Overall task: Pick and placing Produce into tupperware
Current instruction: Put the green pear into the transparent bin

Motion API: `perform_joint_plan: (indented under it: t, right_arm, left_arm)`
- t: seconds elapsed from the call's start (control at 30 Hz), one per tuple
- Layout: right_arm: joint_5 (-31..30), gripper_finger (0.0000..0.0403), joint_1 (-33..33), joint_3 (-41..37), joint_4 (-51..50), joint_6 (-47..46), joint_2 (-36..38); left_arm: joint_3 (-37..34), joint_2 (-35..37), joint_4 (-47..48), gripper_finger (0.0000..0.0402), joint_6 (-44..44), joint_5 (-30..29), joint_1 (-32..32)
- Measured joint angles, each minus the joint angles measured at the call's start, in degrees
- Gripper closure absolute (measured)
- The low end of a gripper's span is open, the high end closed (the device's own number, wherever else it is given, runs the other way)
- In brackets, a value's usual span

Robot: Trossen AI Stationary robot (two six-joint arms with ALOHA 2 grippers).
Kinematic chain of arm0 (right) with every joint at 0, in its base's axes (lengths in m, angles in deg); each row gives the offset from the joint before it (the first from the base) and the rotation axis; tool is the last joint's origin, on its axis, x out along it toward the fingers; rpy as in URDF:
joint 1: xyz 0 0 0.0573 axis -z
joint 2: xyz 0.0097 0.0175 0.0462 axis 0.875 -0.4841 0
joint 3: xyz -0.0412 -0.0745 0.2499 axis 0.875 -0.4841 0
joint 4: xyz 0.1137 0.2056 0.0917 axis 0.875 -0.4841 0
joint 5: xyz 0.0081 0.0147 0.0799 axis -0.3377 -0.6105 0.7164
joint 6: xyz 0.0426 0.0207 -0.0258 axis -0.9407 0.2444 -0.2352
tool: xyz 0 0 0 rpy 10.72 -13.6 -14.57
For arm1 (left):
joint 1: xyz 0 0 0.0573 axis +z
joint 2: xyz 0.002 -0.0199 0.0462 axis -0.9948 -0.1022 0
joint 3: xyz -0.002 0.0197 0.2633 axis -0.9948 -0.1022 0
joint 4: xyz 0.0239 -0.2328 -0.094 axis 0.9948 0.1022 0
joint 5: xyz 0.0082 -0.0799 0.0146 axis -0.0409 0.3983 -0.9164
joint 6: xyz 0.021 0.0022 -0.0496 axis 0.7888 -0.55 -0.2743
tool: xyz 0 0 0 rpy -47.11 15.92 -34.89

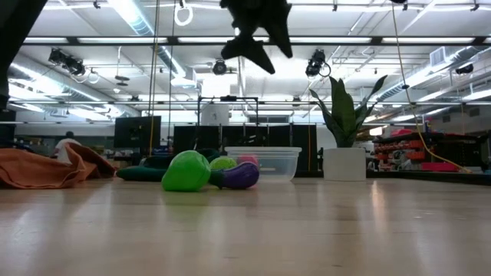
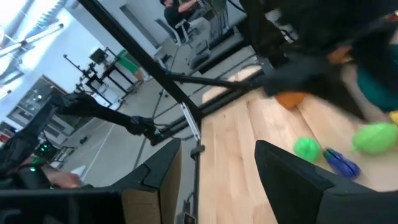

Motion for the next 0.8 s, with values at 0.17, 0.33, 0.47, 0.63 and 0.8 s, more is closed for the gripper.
perform_joint_plan:
  t: [0.17,0.33,0.47,0.63,0.8]
  right_arm:
    - [0.22,0.0236,-0.04,0.0,-6.55,-0.62,3.94]
    - [0.33,0.0236,-0.02,0.02,-9.36,-0.07,5.87]
    - [0.33,0.0236,-0.02,0.02,-10.32,1.55,6.11]
    - [0.33,0.0236,-0.02,0.02,-10.79,3.19,5.91]
    - [0.35,0.0236,-0.02,0.02,-10.73,4.36,5.42]
  left_arm:
    - [0.0,0.0,1.53,0.0169,-5.23,-2.37,-5.56]
    - [0.0,0.0,7.43,0.0173,-11.4,-6.51,-10.39]
    - [-1.35,0.02,13.39,0.0183,-17.08,-7.68,-13.44]
    - [-4.95,0.08,19.19,0.0191,-24.33,-8.27,-16.49]
    - [-7.99,-0.02,22.09,0.0196,-28.76,-8.02,-18.58]
